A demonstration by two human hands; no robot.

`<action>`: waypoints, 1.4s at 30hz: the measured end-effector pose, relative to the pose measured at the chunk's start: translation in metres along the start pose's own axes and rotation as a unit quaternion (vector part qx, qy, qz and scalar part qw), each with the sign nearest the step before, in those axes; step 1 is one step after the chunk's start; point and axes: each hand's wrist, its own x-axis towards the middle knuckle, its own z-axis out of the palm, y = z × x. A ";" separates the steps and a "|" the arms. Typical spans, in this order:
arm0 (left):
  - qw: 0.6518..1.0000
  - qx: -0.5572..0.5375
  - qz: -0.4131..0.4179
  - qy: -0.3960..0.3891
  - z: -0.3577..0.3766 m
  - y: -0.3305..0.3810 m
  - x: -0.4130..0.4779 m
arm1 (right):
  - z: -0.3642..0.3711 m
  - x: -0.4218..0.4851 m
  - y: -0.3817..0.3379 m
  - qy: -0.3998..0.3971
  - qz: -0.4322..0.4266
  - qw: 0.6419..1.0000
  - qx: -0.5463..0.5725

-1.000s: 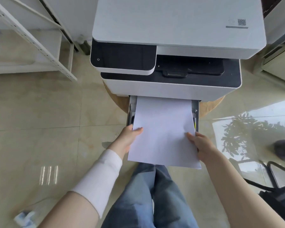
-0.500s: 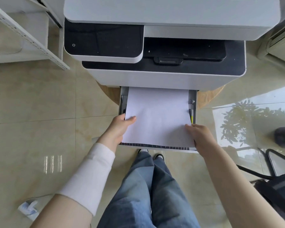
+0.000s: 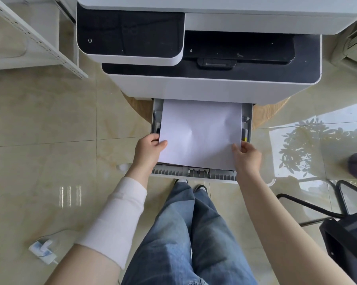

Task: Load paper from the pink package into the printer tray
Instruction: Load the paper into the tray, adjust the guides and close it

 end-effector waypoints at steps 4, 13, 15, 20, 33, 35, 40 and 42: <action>0.988 0.100 0.089 0.079 0.007 -0.006 -0.009 | 0.007 -0.006 0.009 0.041 -0.041 0.995 -0.084; 0.938 0.257 0.153 0.175 0.004 -0.014 -0.030 | -0.014 -0.021 0.024 0.105 -0.242 0.920 -0.289; 0.942 0.258 0.139 0.165 -0.001 -0.017 -0.029 | -0.026 -0.017 0.030 0.072 -0.202 0.942 -0.258; 0.950 0.292 0.084 0.066 -0.003 -0.023 -0.019 | -0.039 -0.007 0.037 -0.061 -0.130 0.948 -0.283; 0.961 0.189 0.089 0.179 0.014 -0.025 -0.040 | -0.031 -0.018 0.032 0.002 -0.096 0.962 -0.255; 0.957 0.060 0.074 0.273 0.020 -0.030 -0.062 | -0.028 -0.048 0.031 0.149 -0.116 0.973 -0.131; 0.942 -0.154 -0.270 0.125 0.050 -0.028 -0.087 | 0.012 -0.088 0.041 0.081 0.235 0.963 0.105; 0.925 -0.198 -0.318 0.056 0.066 -0.025 -0.080 | 0.025 -0.084 0.037 -0.040 0.330 0.927 0.173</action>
